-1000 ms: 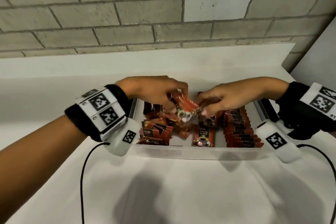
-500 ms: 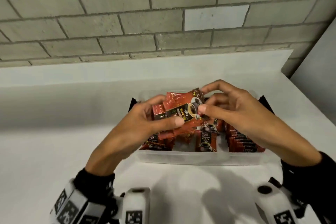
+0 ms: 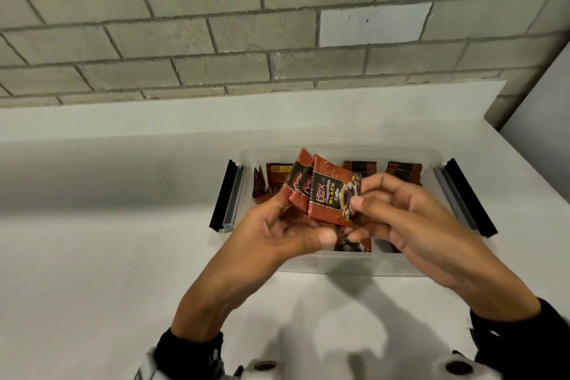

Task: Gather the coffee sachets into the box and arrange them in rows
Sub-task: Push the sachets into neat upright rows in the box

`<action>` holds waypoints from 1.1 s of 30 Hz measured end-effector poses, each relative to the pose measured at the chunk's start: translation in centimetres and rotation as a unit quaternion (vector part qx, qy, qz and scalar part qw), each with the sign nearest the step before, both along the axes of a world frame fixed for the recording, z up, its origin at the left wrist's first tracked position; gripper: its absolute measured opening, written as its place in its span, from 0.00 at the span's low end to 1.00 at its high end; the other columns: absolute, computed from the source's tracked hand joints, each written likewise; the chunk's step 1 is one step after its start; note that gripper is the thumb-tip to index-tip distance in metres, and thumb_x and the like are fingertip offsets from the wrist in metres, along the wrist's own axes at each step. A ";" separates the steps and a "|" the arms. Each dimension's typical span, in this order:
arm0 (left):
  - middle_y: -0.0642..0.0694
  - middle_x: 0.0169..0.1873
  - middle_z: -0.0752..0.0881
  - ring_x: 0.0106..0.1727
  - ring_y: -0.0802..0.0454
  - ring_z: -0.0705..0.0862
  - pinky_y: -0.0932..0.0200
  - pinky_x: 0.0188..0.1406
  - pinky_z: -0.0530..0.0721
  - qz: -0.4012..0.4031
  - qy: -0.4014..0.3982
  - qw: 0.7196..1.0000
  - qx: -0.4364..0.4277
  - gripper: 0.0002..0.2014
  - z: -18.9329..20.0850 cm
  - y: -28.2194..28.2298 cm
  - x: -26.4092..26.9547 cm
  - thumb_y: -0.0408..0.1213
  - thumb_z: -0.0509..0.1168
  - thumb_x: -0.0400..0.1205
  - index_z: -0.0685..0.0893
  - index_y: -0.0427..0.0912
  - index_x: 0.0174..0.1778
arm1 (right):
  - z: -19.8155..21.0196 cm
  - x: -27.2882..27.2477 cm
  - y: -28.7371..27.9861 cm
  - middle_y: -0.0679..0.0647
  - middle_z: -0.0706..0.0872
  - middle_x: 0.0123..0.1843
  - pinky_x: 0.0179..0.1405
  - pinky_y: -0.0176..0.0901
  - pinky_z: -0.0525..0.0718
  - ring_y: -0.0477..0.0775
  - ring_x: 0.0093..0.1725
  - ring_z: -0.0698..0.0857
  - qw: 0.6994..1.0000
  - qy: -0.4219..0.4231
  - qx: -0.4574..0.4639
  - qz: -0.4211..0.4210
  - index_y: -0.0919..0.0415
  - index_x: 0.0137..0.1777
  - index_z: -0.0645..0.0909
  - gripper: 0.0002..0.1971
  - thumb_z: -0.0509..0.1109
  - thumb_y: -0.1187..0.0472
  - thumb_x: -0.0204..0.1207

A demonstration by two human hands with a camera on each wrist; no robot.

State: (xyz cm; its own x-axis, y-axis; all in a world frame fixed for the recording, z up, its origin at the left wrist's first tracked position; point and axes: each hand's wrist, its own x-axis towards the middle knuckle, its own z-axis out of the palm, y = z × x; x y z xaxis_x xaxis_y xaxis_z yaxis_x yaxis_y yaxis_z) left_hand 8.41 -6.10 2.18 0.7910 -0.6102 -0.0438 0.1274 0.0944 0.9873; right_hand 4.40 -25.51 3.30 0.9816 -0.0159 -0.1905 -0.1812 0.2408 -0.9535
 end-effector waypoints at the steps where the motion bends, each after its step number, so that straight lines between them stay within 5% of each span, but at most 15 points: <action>1: 0.47 0.52 0.90 0.51 0.54 0.88 0.65 0.50 0.83 0.008 0.002 1.000 -0.005 0.18 -0.1 -0.3 -0.1 0.35 0.75 0.70 0.85 0.49 0.56 | 0.0 -0.1 0.2 0.62 0.89 0.39 0.30 0.37 0.86 0.55 0.31 0.87 1.000 -0.002 0.013 0.008 0.65 0.46 0.76 0.05 0.68 0.68 0.71; 5: 0.46 0.48 0.89 0.44 0.54 0.85 0.63 0.47 0.83 0.040 0.021 0.998 -0.043 0.18 -0.5 -1.4 -0.5 0.49 0.69 0.72 0.85 0.49 0.56 | -0.1 -0.5 0.7 0.66 0.87 0.39 0.31 0.39 0.87 0.56 0.31 0.88 0.999 -0.002 0.045 0.012 0.69 0.50 0.75 0.06 0.66 0.71 0.74; 8: 0.42 0.46 0.89 0.42 0.50 0.85 0.61 0.45 0.85 0.061 0.026 0.996 -0.059 0.15 -0.6 -1.8 -0.7 0.45 0.68 0.77 0.82 0.40 0.56 | 0.0 -0.7 0.8 0.68 0.88 0.37 0.32 0.40 0.89 0.60 0.32 0.89 0.998 0.003 0.066 -0.006 0.65 0.54 0.73 0.14 0.69 0.70 0.70; 12: 0.45 0.50 0.90 0.46 0.52 0.86 0.61 0.49 0.83 0.066 0.005 0.998 -0.021 0.15 -0.8 -1.7 -0.6 0.45 0.65 0.76 0.83 0.44 0.57 | 0.3 -1.0 0.8 0.71 0.89 0.41 0.33 0.43 0.89 0.65 0.34 0.90 0.998 -0.013 0.042 -0.035 0.55 0.61 0.73 0.17 0.65 0.73 0.76; 14: 0.47 0.52 0.90 0.50 0.54 0.87 0.60 0.53 0.83 0.070 -0.018 0.997 0.006 0.15 -0.7 -2.0 -0.7 0.45 0.66 0.76 0.82 0.45 0.58 | 0.3 -1.1 0.9 0.71 0.89 0.41 0.32 0.47 0.90 0.67 0.34 0.90 0.998 -0.026 0.004 -0.049 0.59 0.59 0.74 0.14 0.66 0.72 0.76; 18: 0.54 0.44 0.90 0.42 0.61 0.86 0.64 0.46 0.83 0.060 -0.063 0.995 0.055 0.12 -0.4 -2.3 -1.4 0.43 0.66 0.76 0.82 0.45 0.53 | -0.2 -1.4 1.1 0.66 0.89 0.34 0.31 0.55 0.90 0.63 0.30 0.89 0.995 -0.030 -0.083 -0.048 0.63 0.52 0.70 0.12 0.70 0.69 0.74; 21: 0.59 0.45 0.89 0.41 0.64 0.85 0.68 0.44 0.81 0.044 -0.093 0.990 0.099 0.11 -0.4 -1.5 -1.9 0.41 0.62 0.78 0.80 0.49 0.56 | -0.7 -1.9 1.1 0.54 0.89 0.39 0.39 0.53 0.90 0.54 0.38 0.90 0.971 -0.054 -0.231 -0.014 0.54 0.47 0.72 0.13 0.75 0.60 0.72; 23: 0.67 0.44 0.87 0.41 0.68 0.83 0.72 0.45 0.80 0.023 -0.113 0.985 0.131 0.10 -0.6 -0.7 -2.1 0.39 0.60 0.81 0.78 0.52 0.58 | -0.8 -2.3 1.1 0.42 0.86 0.50 0.51 0.48 0.87 0.42 0.50 0.86 0.940 -0.065 -0.334 0.012 0.43 0.55 0.72 0.18 0.76 0.54 0.71; 25: 0.72 0.43 0.84 0.44 0.71 0.81 0.75 0.46 0.76 -0.007 -0.137 0.973 0.187 0.10 -0.9 -0.1 -2.3 0.43 0.58 0.82 0.76 0.57 0.58 | -0.5 -2.8 1.2 0.32 0.76 0.62 0.62 0.42 0.82 0.34 0.61 0.79 0.935 -0.082 -0.342 0.042 0.32 0.69 0.59 0.34 0.75 0.56 0.73; 27: 0.71 0.48 0.81 0.49 0.73 0.78 0.76 0.49 0.74 -0.049 -0.153 0.958 0.238 0.11 -1.1 0.2 -2.6 0.47 0.56 0.84 0.71 0.60 0.63 | -0.1 -3.4 1.6 0.28 0.68 0.65 0.62 0.35 0.81 0.30 0.64 0.75 0.927 -0.102 -0.346 0.103 0.22 0.70 0.47 0.42 0.71 0.61 0.76; 30: 0.59 0.54 0.75 0.51 0.70 0.75 0.75 0.51 0.72 -0.129 -0.205 0.928 0.283 0.23 -1.0 -0.4 -3.1 0.47 0.54 0.85 0.60 0.53 0.77 | 0.1 -4.3 1.9 0.34 0.60 0.62 0.50 0.28 0.80 0.32 0.53 0.75 0.882 -0.132 -0.414 0.184 0.28 0.71 0.51 0.32 0.64 0.60 0.81; 33: 0.59 0.46 0.72 0.44 0.71 0.74 0.74 0.47 0.73 -0.183 -0.192 0.903 0.339 0.20 -0.3 -1.2 -3.4 0.42 0.53 0.86 0.58 0.51 0.74 | 0.3 -4.7 1.5 0.37 0.59 0.57 0.46 0.34 0.79 0.39 0.48 0.75 0.850 -0.140 -0.463 0.208 0.39 0.66 0.59 0.16 0.59 0.55 0.83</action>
